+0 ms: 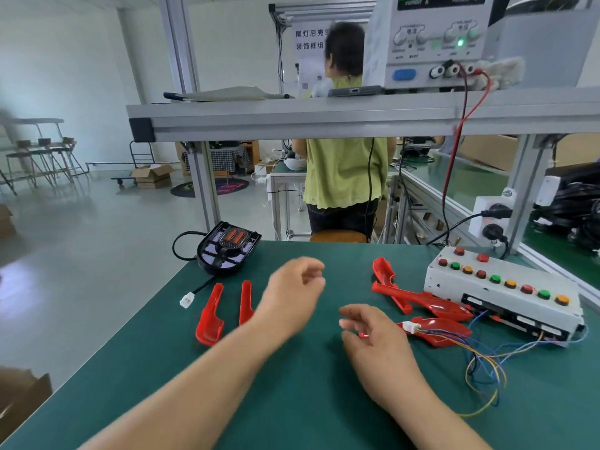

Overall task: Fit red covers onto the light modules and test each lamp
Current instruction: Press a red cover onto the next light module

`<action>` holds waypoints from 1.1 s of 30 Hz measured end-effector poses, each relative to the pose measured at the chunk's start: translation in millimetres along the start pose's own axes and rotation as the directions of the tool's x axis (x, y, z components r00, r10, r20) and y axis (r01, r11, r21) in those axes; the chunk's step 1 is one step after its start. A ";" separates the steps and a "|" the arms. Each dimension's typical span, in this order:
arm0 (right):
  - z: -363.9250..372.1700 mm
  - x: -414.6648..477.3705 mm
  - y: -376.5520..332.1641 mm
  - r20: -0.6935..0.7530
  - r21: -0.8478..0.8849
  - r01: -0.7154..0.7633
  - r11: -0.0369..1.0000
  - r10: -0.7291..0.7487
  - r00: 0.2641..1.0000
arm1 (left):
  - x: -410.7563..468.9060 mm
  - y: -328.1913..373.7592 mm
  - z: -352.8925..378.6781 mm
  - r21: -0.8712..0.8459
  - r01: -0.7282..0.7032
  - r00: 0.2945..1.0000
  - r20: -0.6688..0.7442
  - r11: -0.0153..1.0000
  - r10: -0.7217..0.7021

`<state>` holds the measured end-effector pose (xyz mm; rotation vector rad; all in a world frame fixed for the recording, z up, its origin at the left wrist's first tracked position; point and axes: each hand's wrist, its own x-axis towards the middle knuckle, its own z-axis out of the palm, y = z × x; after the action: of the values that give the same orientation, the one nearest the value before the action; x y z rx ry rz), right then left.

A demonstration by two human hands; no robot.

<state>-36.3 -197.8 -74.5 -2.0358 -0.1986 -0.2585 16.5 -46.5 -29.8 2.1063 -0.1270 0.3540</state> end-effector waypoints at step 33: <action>-2.5 -1.0 -3.0 0.030 0.000 -0.069 0.998 0.069 0.997 | 85.0 -111.1 -115.5 0.940 0.081 0.996 -0.068 0.331 -0.050</action>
<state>-38.2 -198.7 -71.2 -2.0424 -0.1470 -0.1854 99.8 114.4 -37.4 3.2967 0.2760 0.4720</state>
